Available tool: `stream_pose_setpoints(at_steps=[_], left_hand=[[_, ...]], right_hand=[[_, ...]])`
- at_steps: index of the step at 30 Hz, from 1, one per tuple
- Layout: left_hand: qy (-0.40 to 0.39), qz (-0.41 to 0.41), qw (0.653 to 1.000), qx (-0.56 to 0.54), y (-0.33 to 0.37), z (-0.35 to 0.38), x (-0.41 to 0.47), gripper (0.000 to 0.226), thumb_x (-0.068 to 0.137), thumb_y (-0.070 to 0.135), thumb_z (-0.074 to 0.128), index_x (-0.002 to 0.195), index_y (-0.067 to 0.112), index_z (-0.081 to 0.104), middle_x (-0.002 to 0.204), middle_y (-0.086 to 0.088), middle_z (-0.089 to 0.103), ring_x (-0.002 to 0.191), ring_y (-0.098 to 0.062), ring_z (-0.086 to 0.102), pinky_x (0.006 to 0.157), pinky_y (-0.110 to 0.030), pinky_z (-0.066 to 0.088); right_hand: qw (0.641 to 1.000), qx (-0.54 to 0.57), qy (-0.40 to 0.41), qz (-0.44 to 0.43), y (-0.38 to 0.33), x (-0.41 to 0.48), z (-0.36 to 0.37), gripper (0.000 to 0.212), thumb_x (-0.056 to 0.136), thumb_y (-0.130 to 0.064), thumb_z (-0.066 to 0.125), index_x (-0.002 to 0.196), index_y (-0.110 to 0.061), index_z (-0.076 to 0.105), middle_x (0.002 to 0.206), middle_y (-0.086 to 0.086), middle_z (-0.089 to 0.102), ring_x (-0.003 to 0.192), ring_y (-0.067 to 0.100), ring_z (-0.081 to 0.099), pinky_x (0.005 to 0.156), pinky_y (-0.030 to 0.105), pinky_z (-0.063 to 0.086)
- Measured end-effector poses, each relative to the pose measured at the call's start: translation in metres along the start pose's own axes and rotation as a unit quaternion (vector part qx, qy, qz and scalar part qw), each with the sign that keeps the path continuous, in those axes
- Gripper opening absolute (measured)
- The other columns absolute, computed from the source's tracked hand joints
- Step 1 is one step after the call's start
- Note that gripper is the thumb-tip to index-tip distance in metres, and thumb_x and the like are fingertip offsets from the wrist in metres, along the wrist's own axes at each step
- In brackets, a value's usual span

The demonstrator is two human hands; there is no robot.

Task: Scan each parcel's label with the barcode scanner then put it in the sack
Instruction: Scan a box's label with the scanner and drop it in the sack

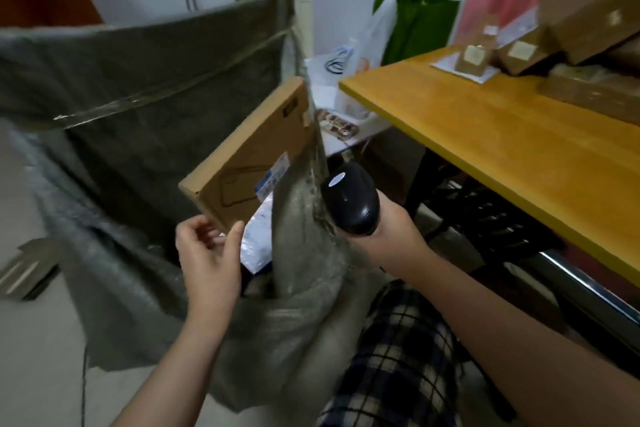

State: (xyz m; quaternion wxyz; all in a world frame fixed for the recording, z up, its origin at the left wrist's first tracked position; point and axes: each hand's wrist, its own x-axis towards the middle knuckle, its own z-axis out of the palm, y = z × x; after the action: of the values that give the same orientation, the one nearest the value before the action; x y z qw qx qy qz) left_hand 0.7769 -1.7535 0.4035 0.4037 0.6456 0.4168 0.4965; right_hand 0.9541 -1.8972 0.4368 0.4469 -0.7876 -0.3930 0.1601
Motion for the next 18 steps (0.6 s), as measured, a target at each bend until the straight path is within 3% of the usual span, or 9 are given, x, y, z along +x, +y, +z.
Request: stream_pose_setpoints(at_steps=[2,5,8,11,13,15,16,18], left_hand=[[0.035,-0.007,0.999,0.015,-0.016,-0.008,0.007,0.034,0.087,0.007,0.067,0.106,0.011,0.039,0.100,-0.020,0.047,0.066,0.005,0.052,0.066,-0.008,0.043],[0.044,-0.053,0.997,0.030,-0.036,-0.008,0.011,0.031,0.089,0.011,0.065,0.104,0.010,0.038,0.097,-0.015,0.046,0.070,-0.006,0.048,0.064,-0.007,0.041],[-0.013,-0.120,0.991,0.052,-0.050,0.004,0.015,0.029,0.088,0.012,0.067,0.102,0.009,0.041,0.081,-0.001,0.048,0.072,-0.018,0.048,0.062,-0.006,0.036],[-0.124,-0.139,0.982,0.013,-0.049,0.022,0.024,0.024,0.087,0.011,0.068,0.103,0.012,0.050,0.081,-0.006,0.057,0.072,-0.015,0.051,0.068,-0.022,0.040],[-0.184,-0.110,0.976,0.022,-0.042,0.031,0.029,0.023,0.086,0.010,0.069,0.104,0.014,0.054,0.078,-0.007,0.054,0.069,-0.013,0.047,0.064,-0.018,0.040],[-0.208,-0.097,0.973,0.004,-0.031,0.039,0.030,0.024,0.086,0.008,0.069,0.106,0.013,0.056,0.073,-0.005,0.050,0.065,-0.006,0.044,0.059,-0.011,0.038],[-0.216,-0.091,0.972,-0.006,-0.026,0.042,0.028,0.024,0.086,0.007,0.068,0.108,0.011,0.057,0.072,-0.005,0.049,0.061,-0.001,0.043,0.058,-0.008,0.038],[-0.231,-0.084,0.969,-0.011,-0.020,0.045,0.025,0.025,0.087,0.005,0.066,0.111,0.009,0.058,0.069,-0.004,0.049,0.055,0.004,0.044,0.060,-0.006,0.039]], right_hand=[[1.000,-0.019,-0.011,-0.002,0.001,0.013,0.018,0.040,0.082,-0.018,0.075,0.118,-0.022,0.058,0.113,-0.002,0.065,0.109,0.016,0.059,0.088,0.030,0.046],[0.999,-0.048,0.002,0.006,0.009,0.031,0.036,0.039,0.077,-0.019,0.079,0.109,-0.022,0.058,0.120,0.004,0.059,0.113,0.019,0.055,0.084,0.018,0.038],[0.997,-0.069,0.000,0.018,0.021,0.044,0.046,0.054,0.075,-0.024,0.082,0.120,-0.015,0.055,0.146,0.008,0.036,0.138,0.019,0.031,0.102,0.012,0.023],[0.997,-0.060,-0.005,0.037,0.029,0.051,0.051,0.071,0.073,-0.023,0.084,0.134,-0.010,0.049,0.152,0.012,0.029,0.147,0.022,0.012,0.113,0.020,0.012],[0.998,-0.026,0.027,0.043,0.033,0.050,0.057,0.086,0.067,-0.028,0.088,0.138,-0.008,0.045,0.149,0.014,0.033,0.144,0.025,0.025,0.119,0.031,0.019],[0.995,0.013,0.078,0.056,0.041,0.049,0.065,0.102,0.058,-0.046,0.088,0.140,-0.009,0.041,0.145,0.011,0.040,0.135,0.022,0.040,0.114,0.039,0.033],[0.993,0.025,0.094,0.067,0.047,0.050,0.072,0.105,0.055,-0.050,0.087,0.141,-0.010,0.039,0.144,0.008,0.042,0.133,0.019,0.043,0.112,0.038,0.037],[0.989,0.036,0.105,0.094,0.048,0.052,0.080,0.095,0.061,-0.038,0.087,0.140,-0.014,0.040,0.137,0.004,0.051,0.128,0.017,0.048,0.107,0.032,0.040]])
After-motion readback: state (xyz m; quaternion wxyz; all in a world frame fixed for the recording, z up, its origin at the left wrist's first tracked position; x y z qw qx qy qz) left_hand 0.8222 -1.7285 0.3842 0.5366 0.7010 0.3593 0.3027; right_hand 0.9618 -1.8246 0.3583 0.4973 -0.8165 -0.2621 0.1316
